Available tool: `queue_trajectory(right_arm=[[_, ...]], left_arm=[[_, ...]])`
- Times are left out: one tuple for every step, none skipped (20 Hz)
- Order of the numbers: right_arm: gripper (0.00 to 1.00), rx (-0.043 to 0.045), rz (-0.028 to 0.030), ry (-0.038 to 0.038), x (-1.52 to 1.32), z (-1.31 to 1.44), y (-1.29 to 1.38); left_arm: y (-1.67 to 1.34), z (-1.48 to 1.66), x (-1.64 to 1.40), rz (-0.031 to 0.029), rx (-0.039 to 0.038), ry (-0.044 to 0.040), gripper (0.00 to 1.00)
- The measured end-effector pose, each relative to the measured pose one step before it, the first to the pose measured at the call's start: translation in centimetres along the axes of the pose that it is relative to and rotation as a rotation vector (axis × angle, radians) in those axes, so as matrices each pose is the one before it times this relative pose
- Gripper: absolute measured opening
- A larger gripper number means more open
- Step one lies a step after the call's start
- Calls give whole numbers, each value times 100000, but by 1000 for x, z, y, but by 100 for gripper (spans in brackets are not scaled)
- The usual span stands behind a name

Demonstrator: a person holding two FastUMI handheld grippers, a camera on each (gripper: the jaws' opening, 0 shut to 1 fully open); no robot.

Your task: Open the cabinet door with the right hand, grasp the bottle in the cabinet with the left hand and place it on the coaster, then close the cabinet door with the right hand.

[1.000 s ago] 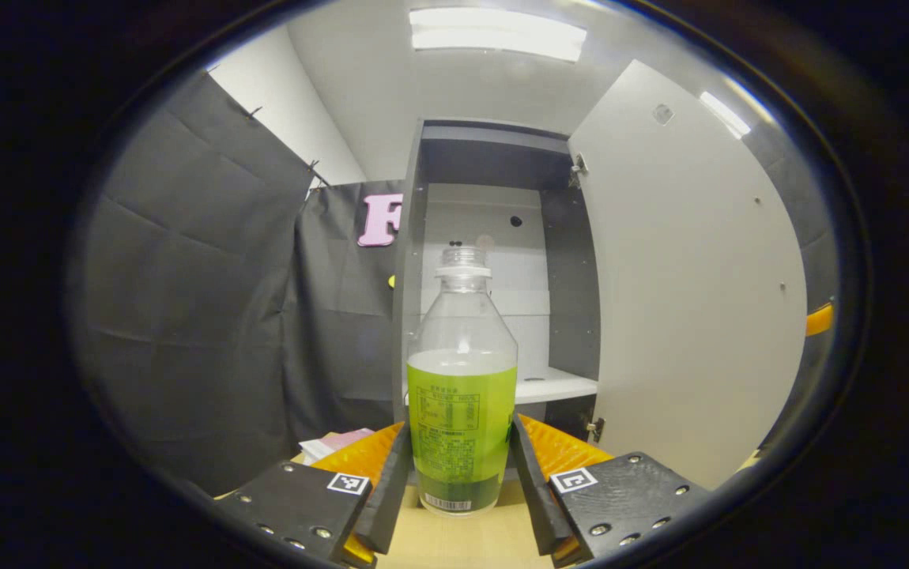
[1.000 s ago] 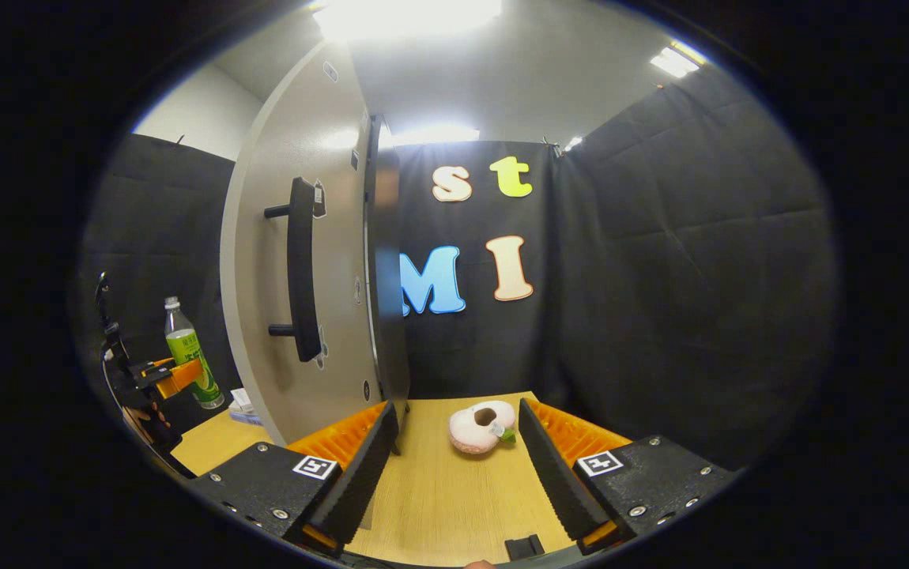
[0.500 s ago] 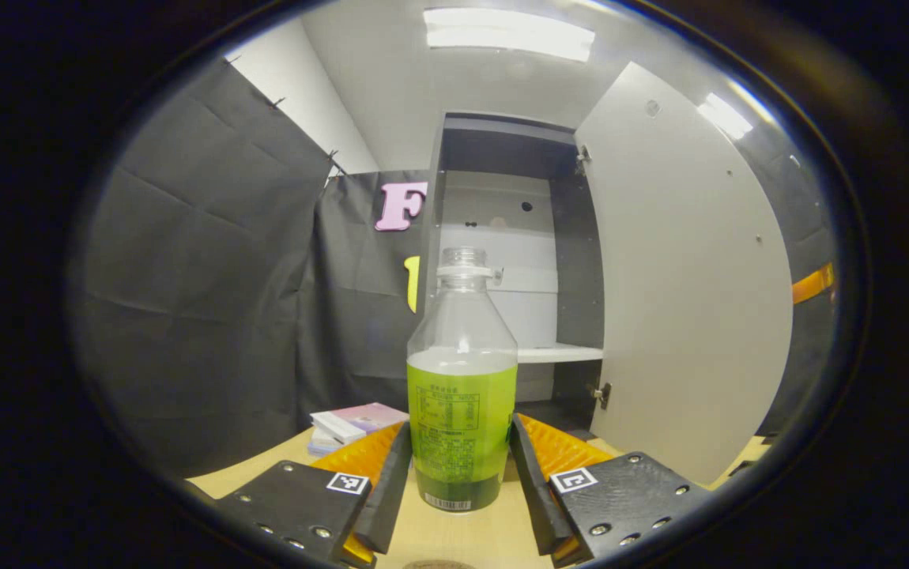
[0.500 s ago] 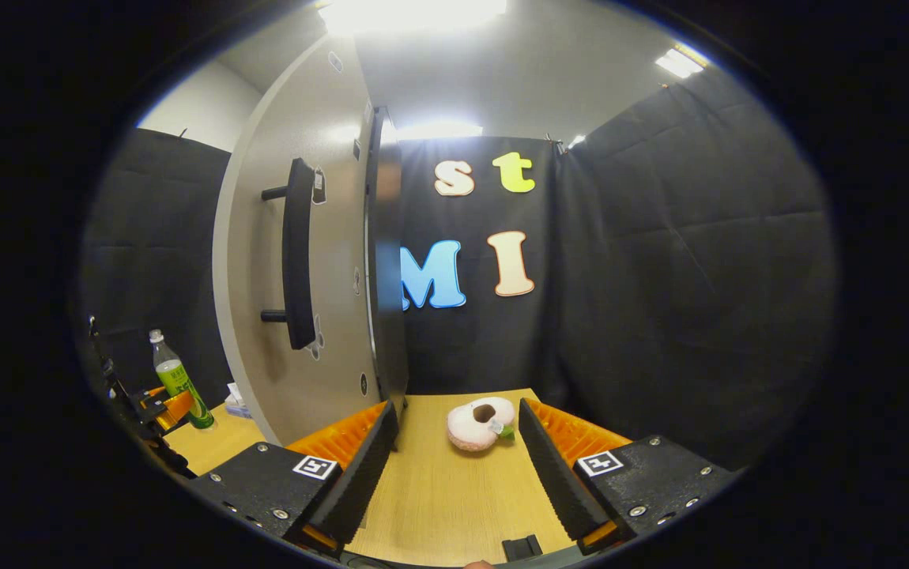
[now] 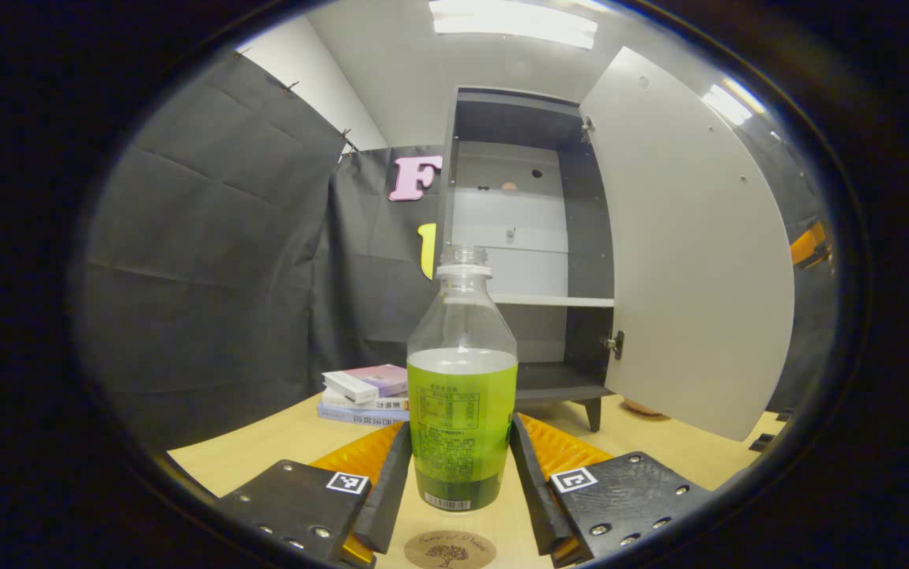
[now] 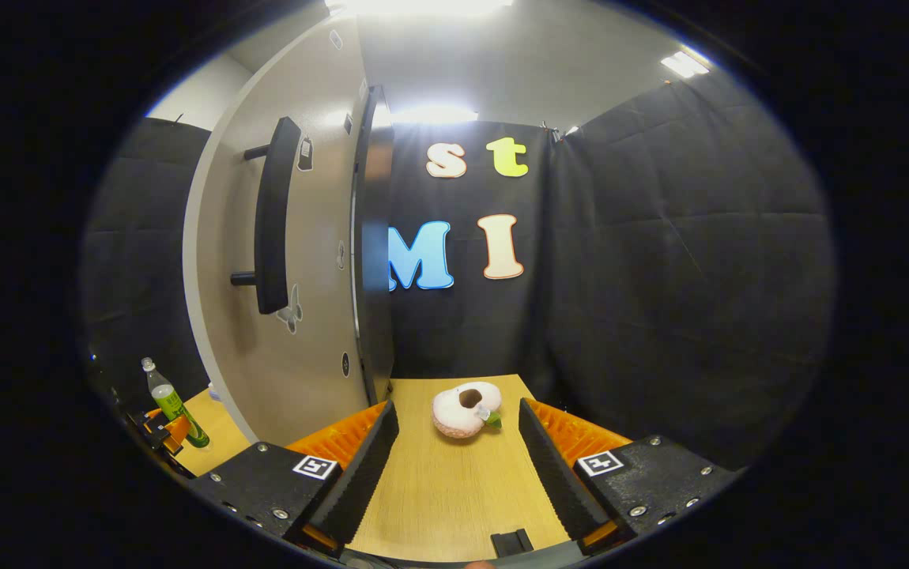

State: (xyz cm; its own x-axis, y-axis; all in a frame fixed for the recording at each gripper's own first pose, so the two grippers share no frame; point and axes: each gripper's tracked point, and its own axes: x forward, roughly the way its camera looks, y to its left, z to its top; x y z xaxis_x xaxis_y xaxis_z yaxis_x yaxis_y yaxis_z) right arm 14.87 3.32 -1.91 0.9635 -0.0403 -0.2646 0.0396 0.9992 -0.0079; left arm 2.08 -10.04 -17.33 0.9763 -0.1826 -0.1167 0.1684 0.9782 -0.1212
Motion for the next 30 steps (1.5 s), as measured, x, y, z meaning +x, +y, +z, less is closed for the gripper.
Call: queue_trajectory(right_arm=[[95,-188,64,668,168,-195,94],[95,-461,94,620,38,-94,84],[95,-831,-14,565,189,-203,16],[95,-970,97,640,108,-77,65],[95,-862,72,813,115,-286,86],[95,-490,75,845,105,-145,-24],[94,-95,61,786,203,-252,-11],[95,192,-155,752,102,-155,-86],[95,256,-193,538,304,-133,-39],[95,249,109,630,117,-113,49],[95,59,202,702,162,-263,37],[95,-462,268,837,122,-294,75],[95,-747,294,888,24,-213,68],[95,-811,387,558,181,-152,3],[95,-757,349,25,125,48,94],[95,-564,152,-120,-17,111,-35],[95,-398,-115,-208,38,107,-125],[95,-254,-119,-410,-79,249,-99],[95,-213,318,13,43,28,-6],[95,-188,166,-76,-82,128,-5],[95,-136,168,-313,-80,240,-71],[95,48,22,-639,-181,283,-56],[95,248,194,-813,-31,286,4],[95,405,208,-755,-117,197,32],[95,613,212,-556,-120,136,3],[95,972,76,-969,-140,335,-56],[95,1176,55,-1314,-29,539,-87],[94,1354,43,-1345,-179,509,-98],[94,1396,1,-1575,-7,650,-161],[95,1296,-54,-1748,-149,776,-156]], left_arm=[[-30,-742,-54,139,91,828,68],[-66,-716,-123,16,-383,869,63],[-26,-711,-7,227,-702,731,68],[-66,-755,-102,438,-347,795,68],[131,-663,-47,751,-56,996,68],[201,-573,-113,723,-123,531,68],[156,-493,-13,602,-393,503,68],[41,-653,57,383,-496,706,68],[103,-556,-10,367,-129,908,68],[218,-597,-45,567,272,844,68],[138,-505,-61,430,50,627,72],[51,-681,22,316,-184,876,68],[48,-385,-26,443,363,386,73],[137,-476,-124,605,772,345,68],[114,-496,77,557,914,466,68],[73,-629,12,735,571,582,68],[84,-472,6,988,278,577,69],[231,-634,-50,670,-509,993,69],[161,-227,-268,845,-644,307,69],[6,135,-356,643,-316,-753,69],[-125,-228,-35,412,-184,1277,69],[-34,-553,47,538,420,2454,70],[-193,249,169,273,910,508,81],[-13,430,-246,844,1332,390,91],[87,839,-180,-48,764,-552,93],[-155,968,-192,-567,339,-727,93],[-130,1188,-155,-251,216,-950,92],[37,1122,-231,108,365,-848,92],[27,1281,-69,132,355,-1222,92],[34,1280,-159,94,197,-1213,92]])
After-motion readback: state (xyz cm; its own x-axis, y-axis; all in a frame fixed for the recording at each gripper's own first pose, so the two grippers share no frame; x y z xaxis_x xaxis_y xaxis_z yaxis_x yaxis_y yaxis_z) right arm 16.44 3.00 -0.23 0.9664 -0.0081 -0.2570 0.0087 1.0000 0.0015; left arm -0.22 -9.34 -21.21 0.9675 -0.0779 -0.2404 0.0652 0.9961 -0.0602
